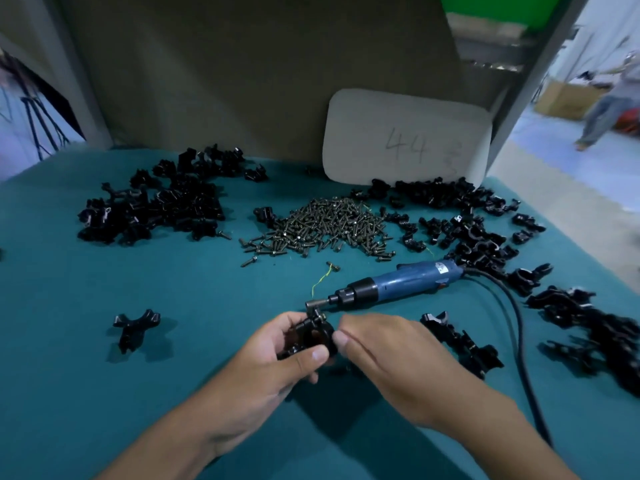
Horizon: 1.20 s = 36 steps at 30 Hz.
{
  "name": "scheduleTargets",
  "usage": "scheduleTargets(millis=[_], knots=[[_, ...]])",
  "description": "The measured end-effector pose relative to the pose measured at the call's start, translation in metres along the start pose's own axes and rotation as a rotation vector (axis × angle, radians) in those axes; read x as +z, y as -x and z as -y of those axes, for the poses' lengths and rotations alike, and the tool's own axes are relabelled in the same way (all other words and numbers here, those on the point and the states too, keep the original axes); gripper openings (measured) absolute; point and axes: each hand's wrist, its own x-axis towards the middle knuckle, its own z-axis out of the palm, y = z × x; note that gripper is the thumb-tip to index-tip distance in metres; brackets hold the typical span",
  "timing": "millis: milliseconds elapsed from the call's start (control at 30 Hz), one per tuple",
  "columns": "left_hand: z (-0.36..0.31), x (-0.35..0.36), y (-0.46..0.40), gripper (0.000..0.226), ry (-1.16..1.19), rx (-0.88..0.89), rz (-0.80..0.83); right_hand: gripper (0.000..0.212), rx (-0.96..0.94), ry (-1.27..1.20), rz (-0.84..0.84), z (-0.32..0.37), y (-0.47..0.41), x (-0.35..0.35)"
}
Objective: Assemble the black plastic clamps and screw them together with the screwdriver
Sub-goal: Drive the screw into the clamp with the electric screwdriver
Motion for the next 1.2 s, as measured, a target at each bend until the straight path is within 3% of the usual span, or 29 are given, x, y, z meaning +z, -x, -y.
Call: scheduleTargets(millis=[200,267,367,433,500,567,633,733,900,1033,1200], knots=[[-0.009,0.003,-0.002,0.043,-0.238,0.088,-0.129,0.076,0.377,-0.385,-0.048,0.004,-0.016,-0.008],[-0.011,0.0,-0.002,0.036,-0.289,0.115,-0.189,0.077,0.531,-0.256,-0.088,-0.022,-0.026,-0.03],[-0.014,-0.004,-0.003,0.029,-0.354,0.131,-0.246,0.075,0.864,0.096,0.119,-0.072,-0.041,-0.057],[-0.015,-0.006,-0.002,0.028,-0.398,0.133,-0.251,0.095,1.059,0.074,0.243,-0.092,-0.044,-0.056],[-0.016,-0.008,-0.002,0.029,-0.438,0.134,-0.266,0.11,1.152,0.002,0.252,-0.094,-0.047,-0.047],[-0.017,-0.01,-0.002,0.03,-0.463,0.133,-0.286,0.111,1.225,0.005,0.166,-0.096,-0.053,-0.037],[-0.016,-0.014,-0.002,0.031,-0.456,0.138,-0.319,0.105,1.287,-0.148,0.08,-0.097,-0.062,-0.034],[-0.017,-0.02,-0.003,0.031,-0.422,0.13,-0.367,0.086,1.253,-0.588,-0.096,-0.096,-0.069,-0.037],[-0.021,-0.026,-0.007,0.035,-0.232,0.106,-0.443,0.025,0.945,-1.17,-0.642,-0.082,-0.061,-0.039],[-0.018,-0.026,-0.01,0.03,-0.122,0.081,-0.416,0.03,0.769,-1.437,-0.927,-0.064,-0.054,-0.055],[-0.013,-0.024,-0.012,0.046,0.06,0.048,-0.314,0.035,0.559,-1.651,-1.174,-0.048,-0.043,-0.074]])
